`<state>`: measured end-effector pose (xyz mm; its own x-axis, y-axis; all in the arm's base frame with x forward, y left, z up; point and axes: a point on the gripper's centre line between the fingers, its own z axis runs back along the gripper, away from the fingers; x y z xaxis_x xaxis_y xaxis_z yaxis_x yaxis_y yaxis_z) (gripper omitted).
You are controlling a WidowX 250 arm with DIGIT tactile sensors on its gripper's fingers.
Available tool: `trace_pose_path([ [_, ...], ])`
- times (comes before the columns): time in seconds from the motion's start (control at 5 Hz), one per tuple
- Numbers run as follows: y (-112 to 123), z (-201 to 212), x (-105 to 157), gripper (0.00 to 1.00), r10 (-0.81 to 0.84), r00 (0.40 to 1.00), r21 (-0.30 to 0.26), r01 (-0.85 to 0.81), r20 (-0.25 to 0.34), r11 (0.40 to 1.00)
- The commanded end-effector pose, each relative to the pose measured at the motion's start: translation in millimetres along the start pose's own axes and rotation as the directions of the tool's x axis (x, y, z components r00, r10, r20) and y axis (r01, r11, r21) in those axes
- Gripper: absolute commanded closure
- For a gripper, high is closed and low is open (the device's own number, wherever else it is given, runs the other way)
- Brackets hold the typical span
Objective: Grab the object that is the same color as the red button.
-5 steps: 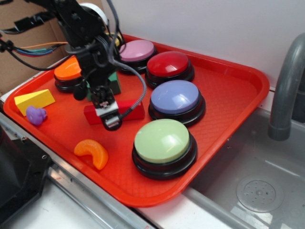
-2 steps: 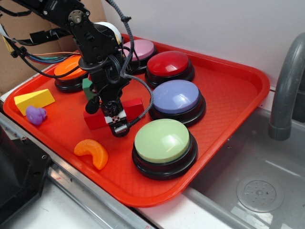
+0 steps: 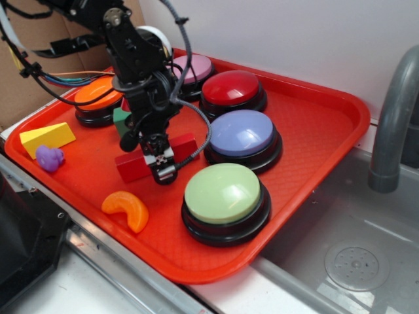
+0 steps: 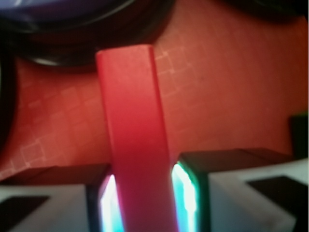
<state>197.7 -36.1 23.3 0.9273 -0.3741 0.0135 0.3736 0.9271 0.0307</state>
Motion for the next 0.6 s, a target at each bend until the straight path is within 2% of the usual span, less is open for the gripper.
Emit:
trace_pose_path([
  [0.0,13,63,2,1.00,0.149,0.988,-0.034,-0.151,-0.040,0.988],
  [0.2,21,95,-8,1.00,0.224,0.974,-0.042,-0.225,-0.029,0.973],
  [0.4,36,130,-26,1.00,0.327,0.945,-0.034,-0.326,0.020,0.945],
])
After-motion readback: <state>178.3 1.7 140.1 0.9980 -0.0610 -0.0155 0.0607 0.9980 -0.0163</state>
